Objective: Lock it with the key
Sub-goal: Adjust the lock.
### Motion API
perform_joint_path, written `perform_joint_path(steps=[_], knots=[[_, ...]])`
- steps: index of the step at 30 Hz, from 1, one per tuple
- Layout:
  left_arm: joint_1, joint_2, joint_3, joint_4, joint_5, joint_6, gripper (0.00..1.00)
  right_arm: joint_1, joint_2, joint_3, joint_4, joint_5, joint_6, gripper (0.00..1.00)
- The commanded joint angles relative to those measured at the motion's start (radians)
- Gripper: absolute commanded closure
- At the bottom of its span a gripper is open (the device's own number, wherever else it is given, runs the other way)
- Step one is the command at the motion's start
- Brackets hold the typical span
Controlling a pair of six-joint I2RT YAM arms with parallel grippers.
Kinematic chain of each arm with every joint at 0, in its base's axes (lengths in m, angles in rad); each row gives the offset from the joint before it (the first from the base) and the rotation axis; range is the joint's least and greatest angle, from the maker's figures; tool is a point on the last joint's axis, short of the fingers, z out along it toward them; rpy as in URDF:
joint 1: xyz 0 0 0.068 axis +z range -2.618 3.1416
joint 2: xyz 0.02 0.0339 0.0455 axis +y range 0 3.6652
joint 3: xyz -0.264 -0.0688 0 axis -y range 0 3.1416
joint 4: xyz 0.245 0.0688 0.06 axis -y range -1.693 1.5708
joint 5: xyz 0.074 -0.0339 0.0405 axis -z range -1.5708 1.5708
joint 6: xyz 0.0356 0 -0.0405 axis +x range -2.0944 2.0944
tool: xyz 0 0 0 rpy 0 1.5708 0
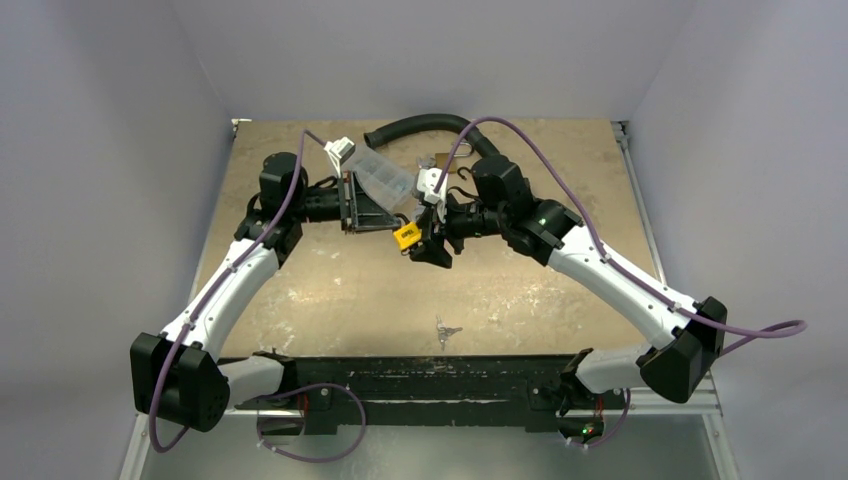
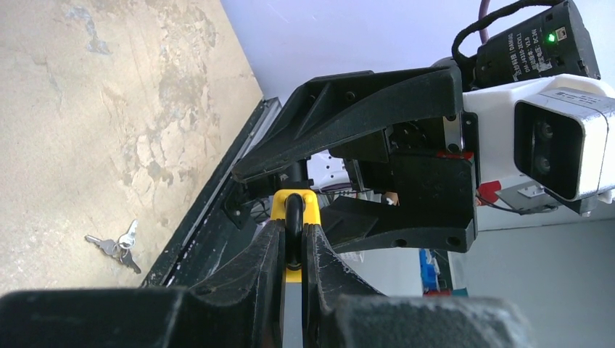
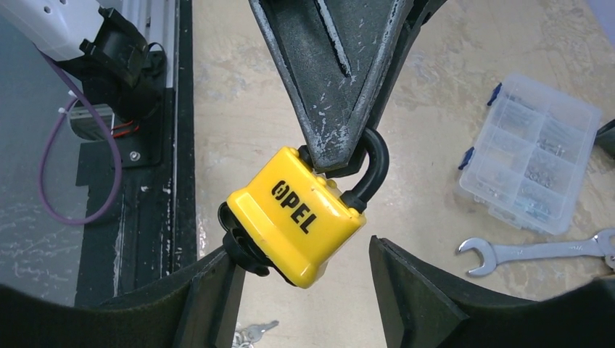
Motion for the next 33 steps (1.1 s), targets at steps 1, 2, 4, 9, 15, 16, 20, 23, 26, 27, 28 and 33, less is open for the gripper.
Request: perform_joint_path(steps=[1, 2, 4, 9, 15, 16, 20, 23, 26, 27, 28, 33], knots=[[-0.02, -0.02, 0.017, -0.019, 0.04, 0.042, 1.0, -0.009, -0.025, 0.008, 0.1, 0.025, -0.015, 0.28], [-0.02, -0.023, 0.019, -0.031, 0.04, 0.052, 1.0, -0.012, -0.029, 0.004, 0.097, 0.031, -0.023, 0.27], [-0.02, -0.027, 0.021, -0.044, 0.038, 0.062, 1.0, -0.016, -0.039, -0.002, 0.09, 0.037, -0.043, 0.26], [-0.02, -0.026, 0.027, -0.046, 0.034, 0.061, 1.0, -0.02, -0.053, -0.005, 0.069, 0.003, -0.076, 0.26], [-0.021, -0.023, 0.035, -0.046, 0.034, 0.056, 1.0, -0.02, -0.056, -0.008, 0.058, -0.033, -0.091, 0.26], [-0.022, -0.023, 0.036, -0.046, 0.034, 0.055, 1.0, -0.019, -0.055, -0.007, 0.058, -0.033, -0.091, 0.26], [-0.022, -0.025, 0.035, -0.045, 0.033, 0.055, 1.0, -0.02, -0.051, -0.006, 0.055, -0.026, -0.092, 0.22], [-0.022, -0.026, 0.038, -0.041, 0.037, 0.05, 1.0, -0.02, -0.049, -0.009, 0.063, -0.021, -0.085, 0.22], [-0.022, -0.026, 0.038, -0.038, 0.044, 0.045, 1.0, -0.02, -0.048, -0.015, 0.087, -0.022, -0.064, 0.25], [-0.022, -0.025, 0.037, -0.039, 0.047, 0.045, 1.0, -0.02, -0.048, -0.018, 0.09, -0.016, -0.063, 0.26], [-0.022, -0.026, 0.034, -0.035, 0.05, 0.04, 1.0, -0.02, -0.048, -0.021, 0.092, -0.014, -0.061, 0.28], [-0.025, -0.028, 0.015, 0.059, 0.07, -0.032, 1.0, -0.02, -0.049, -0.042, 0.144, 0.012, -0.023, 0.33]])
